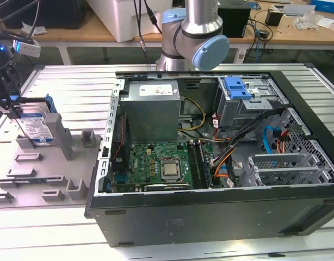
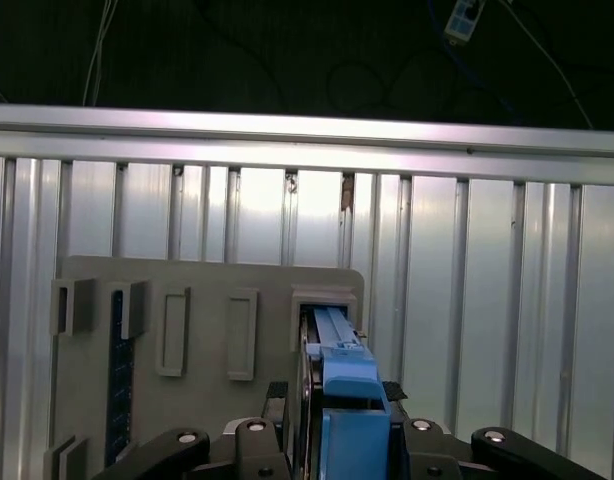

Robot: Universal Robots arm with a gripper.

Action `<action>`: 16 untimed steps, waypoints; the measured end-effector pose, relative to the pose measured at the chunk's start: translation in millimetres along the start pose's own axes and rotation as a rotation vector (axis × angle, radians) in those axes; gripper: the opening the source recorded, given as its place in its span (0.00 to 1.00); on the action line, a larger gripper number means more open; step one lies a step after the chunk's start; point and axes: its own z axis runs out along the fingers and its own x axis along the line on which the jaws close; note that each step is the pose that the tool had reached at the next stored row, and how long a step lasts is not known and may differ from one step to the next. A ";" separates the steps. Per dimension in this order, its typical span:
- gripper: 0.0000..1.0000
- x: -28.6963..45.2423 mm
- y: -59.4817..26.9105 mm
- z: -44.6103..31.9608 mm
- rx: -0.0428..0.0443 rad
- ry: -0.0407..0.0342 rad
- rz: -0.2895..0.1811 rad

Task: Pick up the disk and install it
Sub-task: 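Pick up the disk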

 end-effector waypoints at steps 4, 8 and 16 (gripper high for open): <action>0.45 -0.1 0.1 0.2 0.0017 -0.0018 0.000; 0.45 0.0 0.3 0.8 0.0034 -0.0042 0.000; 0.45 -0.4 0.7 1.4 0.0038 -0.0048 0.000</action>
